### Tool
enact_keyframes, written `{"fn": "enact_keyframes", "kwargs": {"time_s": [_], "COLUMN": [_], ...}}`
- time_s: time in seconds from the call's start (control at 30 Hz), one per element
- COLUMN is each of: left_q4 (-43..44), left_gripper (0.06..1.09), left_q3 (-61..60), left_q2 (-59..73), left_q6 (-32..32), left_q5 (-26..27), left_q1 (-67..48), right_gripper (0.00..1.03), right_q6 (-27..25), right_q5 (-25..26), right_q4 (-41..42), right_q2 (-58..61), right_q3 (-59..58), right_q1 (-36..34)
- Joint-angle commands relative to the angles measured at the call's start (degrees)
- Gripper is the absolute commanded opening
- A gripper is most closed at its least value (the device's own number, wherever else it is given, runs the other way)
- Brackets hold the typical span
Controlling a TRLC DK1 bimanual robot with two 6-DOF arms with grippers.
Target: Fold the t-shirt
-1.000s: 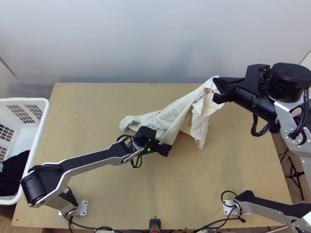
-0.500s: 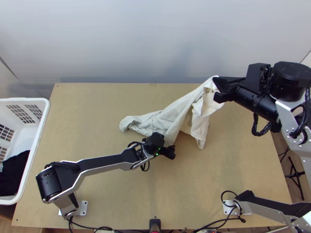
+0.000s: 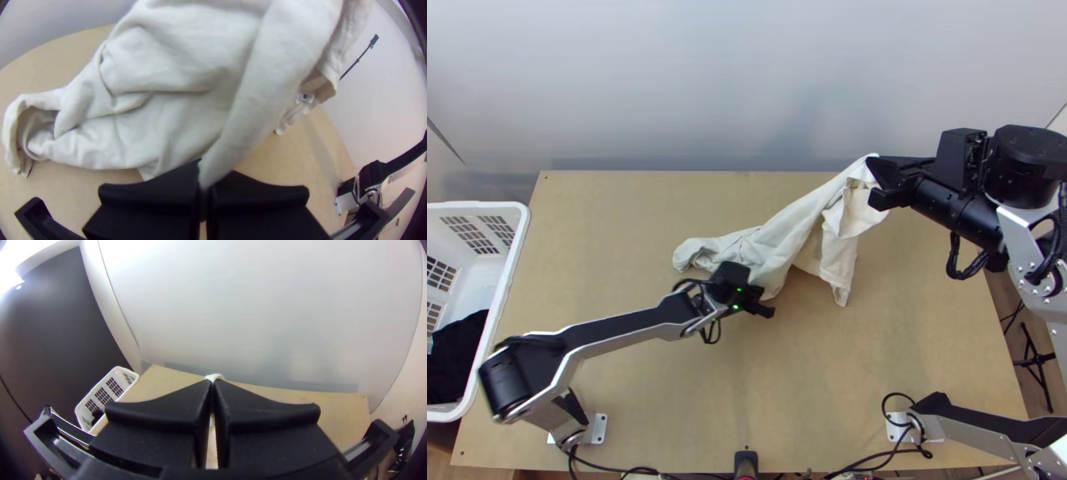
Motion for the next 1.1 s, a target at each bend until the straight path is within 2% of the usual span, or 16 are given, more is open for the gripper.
{"fn": "enact_keyframes", "kwargs": {"time_s": [0.0,0.13,0.23,0.33,0.43,0.57,0.73,0.8,0.87,0.97,1.0,1.07], "left_q4": [-6.0,-10.9,-18.2,-26.6,-32.4,-33.9,-33.4,-33.3,-33.3,-33.3,-33.2,-33.1], "left_gripper": [0.09,0.09,0.09,0.09,0.09,0.09,0.10,0.24,0.56,0.88,0.96,0.99], "left_q3": [-1.5,-0.7,3.4,10.9,17.8,19.9,13.1,9.7,6.7,3.3,2.7,1.9], "left_q2": [-11.2,-21.0,-27.0,-29.7,-29.9,-29.9,-27.7,-27.2,-26.9,-27.1,-26.8,-24.8], "left_q6": [-0.5,-1.2,-2.1,-3.5,-5.5,-7.5,-6.0,-4.9,-4.3,-3.2,-2.8,-1.2], "left_q5": [6.8,15.2,22.5,27.6,37.6,47.9,55.3,58.1,58.5,61.6,62.3,62.9], "left_q1": [4.6,9.6,13.9,18.4,25.2,36.3,47.8,48.5,47.9,43.6,42.6,39.7], "right_gripper": [0.04,0.04,0.04,0.04,0.04,0.04,0.04,0.04,0.04,0.04,0.04,0.04], "right_q6": [0.0,0.0,0.0,0.0,0.0,0.0,0.0,0.0,0.1,0.3,0.4,0.4], "right_q5": [0.0,0.0,-0.1,-0.1,-0.1,-0.2,-0.3,-0.4,-0.6,-0.8,-0.9,-1.2], "right_q4": [0.1,0.1,0.0,0.0,0.0,0.0,-0.5,-0.6,-0.6,-0.6,-0.6,-0.6], "right_q2": [0.0,0.0,-0.2,-0.3,-0.3,-0.3,-0.4,-0.4,-0.4,-0.2,-0.2,-0.2], "right_q3": [0.7,0.8,1.0,1.0,1.3,1.4,1.2,1.2,1.1,0.9,0.8,0.7], "right_q1": [-0.1,-0.5,-0.8,-0.9,-1.1,-1.1,-1.2,-1.1,-1.1,-1.1,-1.1,-1.1]}}
